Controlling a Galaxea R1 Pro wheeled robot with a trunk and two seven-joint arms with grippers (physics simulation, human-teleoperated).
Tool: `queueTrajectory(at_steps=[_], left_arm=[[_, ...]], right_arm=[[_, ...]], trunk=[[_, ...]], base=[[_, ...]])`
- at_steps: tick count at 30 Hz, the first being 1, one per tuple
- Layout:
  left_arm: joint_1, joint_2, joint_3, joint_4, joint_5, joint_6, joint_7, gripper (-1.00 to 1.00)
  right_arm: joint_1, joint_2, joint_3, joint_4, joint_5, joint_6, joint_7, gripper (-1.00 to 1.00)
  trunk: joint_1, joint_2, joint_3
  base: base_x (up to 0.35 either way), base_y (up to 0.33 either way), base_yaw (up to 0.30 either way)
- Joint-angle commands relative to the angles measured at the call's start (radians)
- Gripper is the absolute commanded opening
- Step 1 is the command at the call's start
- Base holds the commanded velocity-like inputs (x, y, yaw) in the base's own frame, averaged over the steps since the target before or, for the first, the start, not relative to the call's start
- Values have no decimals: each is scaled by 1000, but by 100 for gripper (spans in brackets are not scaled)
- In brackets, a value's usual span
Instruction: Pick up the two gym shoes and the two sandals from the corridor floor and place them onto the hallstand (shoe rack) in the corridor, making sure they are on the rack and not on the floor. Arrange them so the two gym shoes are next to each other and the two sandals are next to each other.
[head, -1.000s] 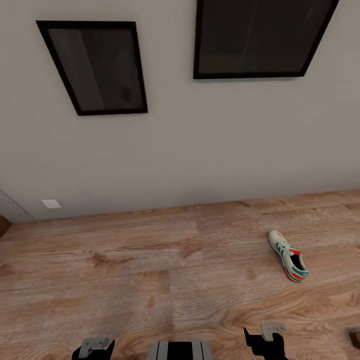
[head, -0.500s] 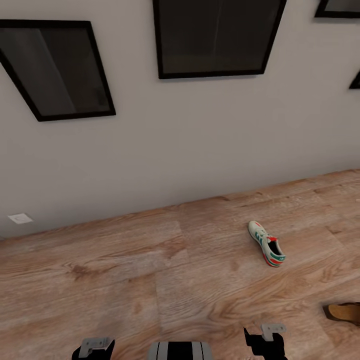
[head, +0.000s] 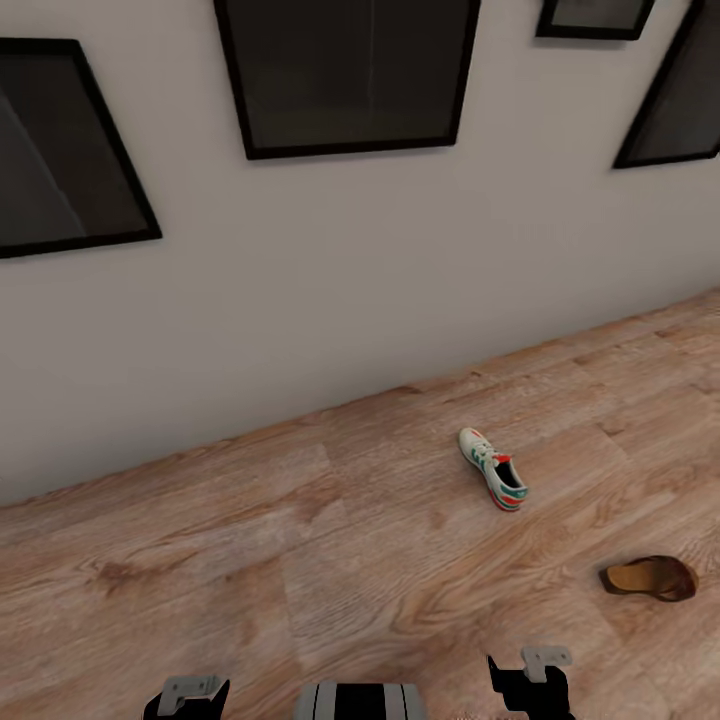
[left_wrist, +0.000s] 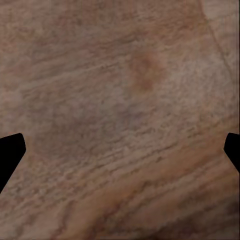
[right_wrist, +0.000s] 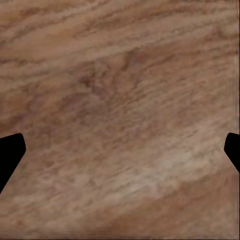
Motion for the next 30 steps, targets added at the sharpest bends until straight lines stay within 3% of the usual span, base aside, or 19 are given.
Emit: queueTrajectory(at_steps=[1, 30], left_arm=[[0, 0, 9, 0, -8, -3, -5, 100], [0, 0, 9, 0, -9, -3, -5, 100]], right_arm=[[-1, 0, -8, 1, 10, -3, -1, 100], [-1, 0, -8, 1, 10, -3, -1, 100]], trunk=[[0, 0, -1], [0, 0, -1]], base=[[0, 0, -278], [0, 0, -278]])
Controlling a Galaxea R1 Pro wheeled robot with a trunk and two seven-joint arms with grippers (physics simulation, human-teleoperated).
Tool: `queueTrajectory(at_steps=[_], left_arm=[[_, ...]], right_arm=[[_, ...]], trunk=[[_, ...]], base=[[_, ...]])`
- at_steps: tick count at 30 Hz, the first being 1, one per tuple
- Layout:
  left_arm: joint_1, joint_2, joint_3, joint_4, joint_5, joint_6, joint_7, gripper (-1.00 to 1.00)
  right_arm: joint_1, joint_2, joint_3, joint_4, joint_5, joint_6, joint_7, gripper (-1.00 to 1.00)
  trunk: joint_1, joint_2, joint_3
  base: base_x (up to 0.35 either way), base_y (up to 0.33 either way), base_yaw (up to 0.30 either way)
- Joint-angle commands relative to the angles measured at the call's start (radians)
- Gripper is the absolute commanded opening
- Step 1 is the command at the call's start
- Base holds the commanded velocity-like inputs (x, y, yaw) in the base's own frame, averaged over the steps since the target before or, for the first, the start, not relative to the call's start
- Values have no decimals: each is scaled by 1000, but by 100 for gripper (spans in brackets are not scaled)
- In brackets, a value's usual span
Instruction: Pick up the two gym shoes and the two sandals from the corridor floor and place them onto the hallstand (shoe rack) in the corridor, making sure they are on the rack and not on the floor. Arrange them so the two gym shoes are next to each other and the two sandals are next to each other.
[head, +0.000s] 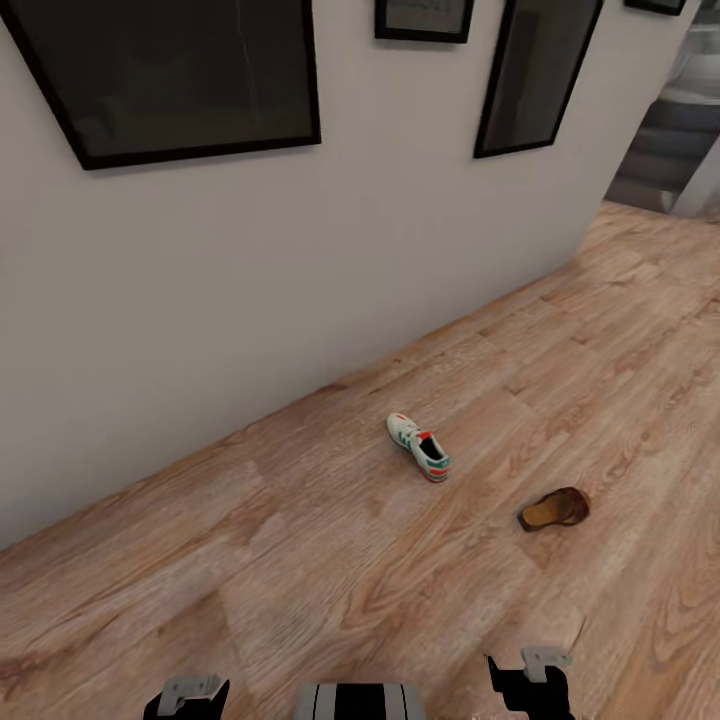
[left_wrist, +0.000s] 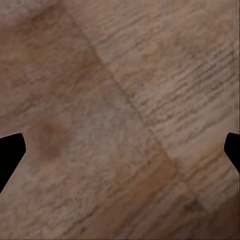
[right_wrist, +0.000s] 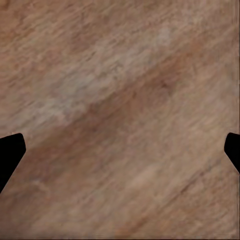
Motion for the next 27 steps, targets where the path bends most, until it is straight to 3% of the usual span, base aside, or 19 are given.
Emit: queueTrajectory(at_steps=[1, 27], left_arm=[[0, 0, 9, 0, -8, -3, -5, 100], [0, 0, 9, 0, -8, -3, -5, 100]], right_arm=[[-1, 0, -8, 1, 10, -3, -1, 100], [-1, 0, -8, 1, 10, -3, -1, 100]], trunk=[[0, 0, -1], [0, 0, -1]], base=[[0, 0, -278], [0, 0, -278]])
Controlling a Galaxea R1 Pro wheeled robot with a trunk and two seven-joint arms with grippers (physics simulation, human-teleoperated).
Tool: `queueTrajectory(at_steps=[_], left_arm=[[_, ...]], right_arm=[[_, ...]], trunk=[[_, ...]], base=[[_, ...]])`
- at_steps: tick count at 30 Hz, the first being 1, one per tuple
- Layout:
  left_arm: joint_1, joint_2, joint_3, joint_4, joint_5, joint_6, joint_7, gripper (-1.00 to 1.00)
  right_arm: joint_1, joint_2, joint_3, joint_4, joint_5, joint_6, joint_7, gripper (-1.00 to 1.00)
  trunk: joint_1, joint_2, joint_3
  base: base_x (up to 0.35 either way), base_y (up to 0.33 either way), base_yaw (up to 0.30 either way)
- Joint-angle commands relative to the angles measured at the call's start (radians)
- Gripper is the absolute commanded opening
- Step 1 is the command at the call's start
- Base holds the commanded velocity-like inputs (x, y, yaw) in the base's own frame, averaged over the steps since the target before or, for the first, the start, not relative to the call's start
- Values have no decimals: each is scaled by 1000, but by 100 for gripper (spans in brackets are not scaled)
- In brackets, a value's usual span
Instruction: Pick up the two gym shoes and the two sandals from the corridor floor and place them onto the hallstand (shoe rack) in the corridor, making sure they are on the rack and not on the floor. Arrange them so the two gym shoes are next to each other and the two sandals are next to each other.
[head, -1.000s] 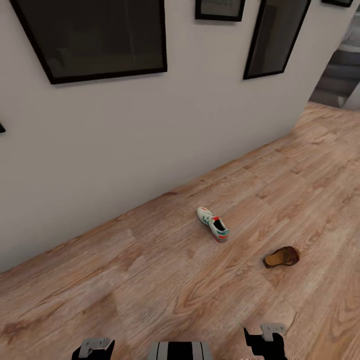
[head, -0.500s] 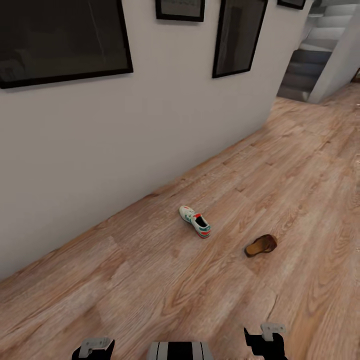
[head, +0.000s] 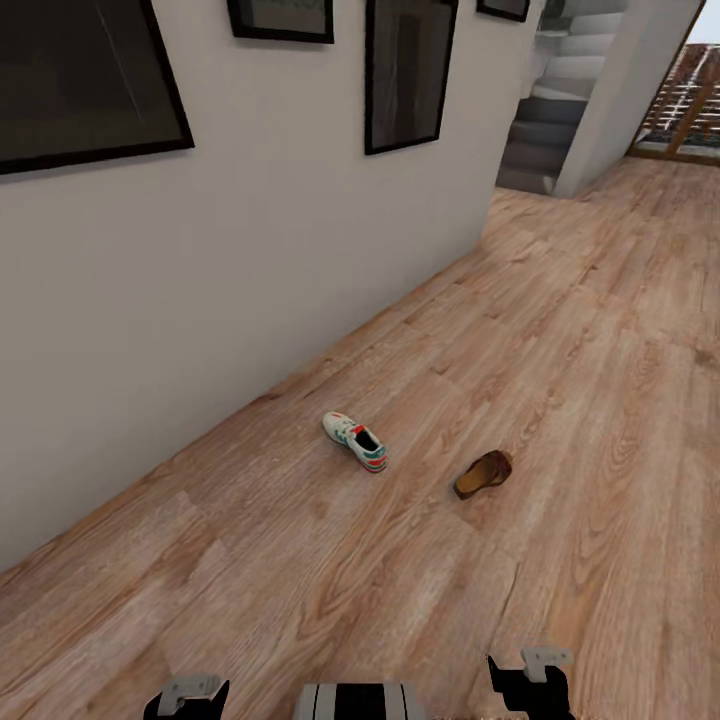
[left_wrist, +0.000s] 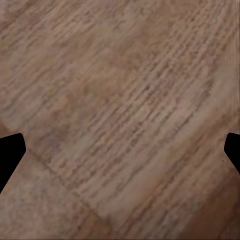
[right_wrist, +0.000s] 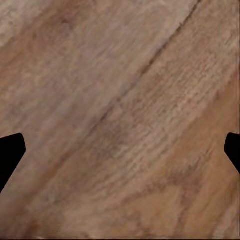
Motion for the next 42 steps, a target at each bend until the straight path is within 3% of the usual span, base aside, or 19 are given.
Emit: queueTrajectory(at_steps=[1, 42], left_arm=[[0, 0, 9, 0, -8, -3, -5, 100], [0, -2, 6, 0, -13, -3, -5, 100]], right_arm=[[-1, 0, -8, 1, 10, -3, -1, 100], [-1, 0, -8, 2, 12, -3, -1, 100]], trunk=[[0, 0, -1], [0, 0, -1]], base=[[0, 0, -278], [0, 0, -278]])
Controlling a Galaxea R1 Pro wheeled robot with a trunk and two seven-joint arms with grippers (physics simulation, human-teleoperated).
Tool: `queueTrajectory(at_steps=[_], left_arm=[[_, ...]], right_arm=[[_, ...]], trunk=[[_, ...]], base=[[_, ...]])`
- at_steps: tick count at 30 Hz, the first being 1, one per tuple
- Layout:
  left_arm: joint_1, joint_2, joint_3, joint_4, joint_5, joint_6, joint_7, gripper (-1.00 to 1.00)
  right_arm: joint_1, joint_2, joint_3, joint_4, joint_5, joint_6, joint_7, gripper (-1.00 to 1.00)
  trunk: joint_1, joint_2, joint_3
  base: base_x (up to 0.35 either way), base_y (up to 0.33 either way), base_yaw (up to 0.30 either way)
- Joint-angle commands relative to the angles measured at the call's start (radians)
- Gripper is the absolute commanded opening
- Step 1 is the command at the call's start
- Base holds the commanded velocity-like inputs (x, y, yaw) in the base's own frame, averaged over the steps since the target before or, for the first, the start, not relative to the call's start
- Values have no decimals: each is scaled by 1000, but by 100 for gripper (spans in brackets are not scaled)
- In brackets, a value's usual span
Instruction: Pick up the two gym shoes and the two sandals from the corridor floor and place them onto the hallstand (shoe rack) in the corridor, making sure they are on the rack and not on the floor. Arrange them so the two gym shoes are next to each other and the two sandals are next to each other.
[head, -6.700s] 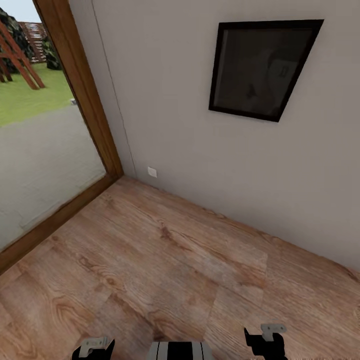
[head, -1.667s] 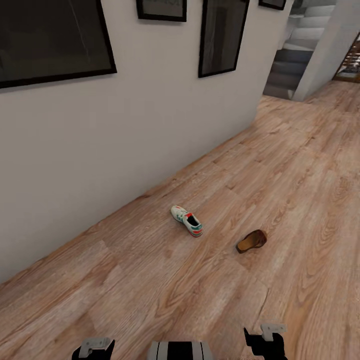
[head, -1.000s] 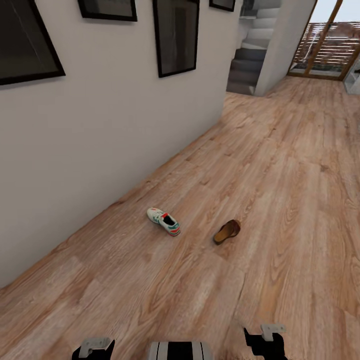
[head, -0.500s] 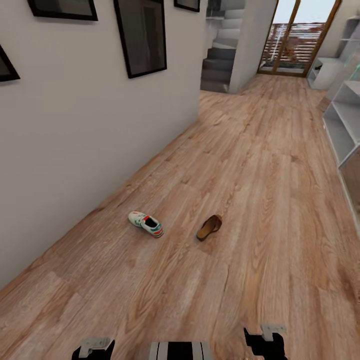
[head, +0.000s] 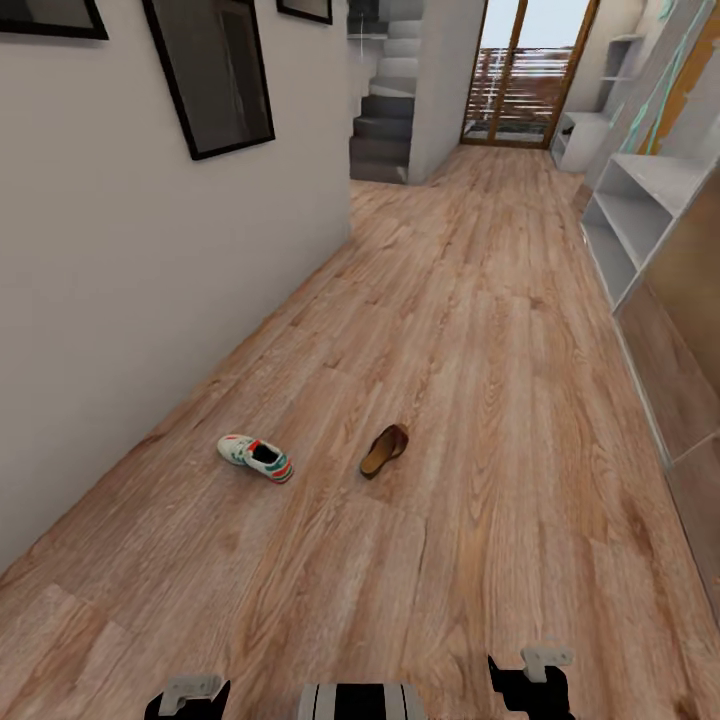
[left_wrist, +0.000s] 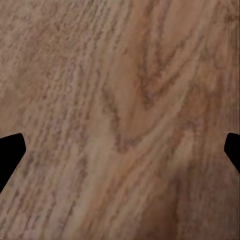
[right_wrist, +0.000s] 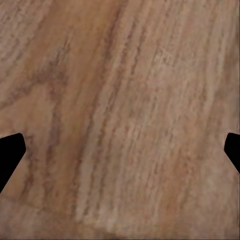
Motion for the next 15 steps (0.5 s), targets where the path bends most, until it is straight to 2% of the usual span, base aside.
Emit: queueTrajectory(at_steps=[1, 15], left_arm=[[0, 0, 7, 0, -9, -3, -5, 100], [-13, 0, 1, -10, -12, 11, -6, 100]], right_arm=[[-1, 0, -8, 1, 10, -3, -1, 100], [-1, 0, -8, -1, 9, -3, -1, 100]], trunk=[[0, 0, -1], [0, 0, -1]], base=[[0, 0, -278], [0, 0, -278]])
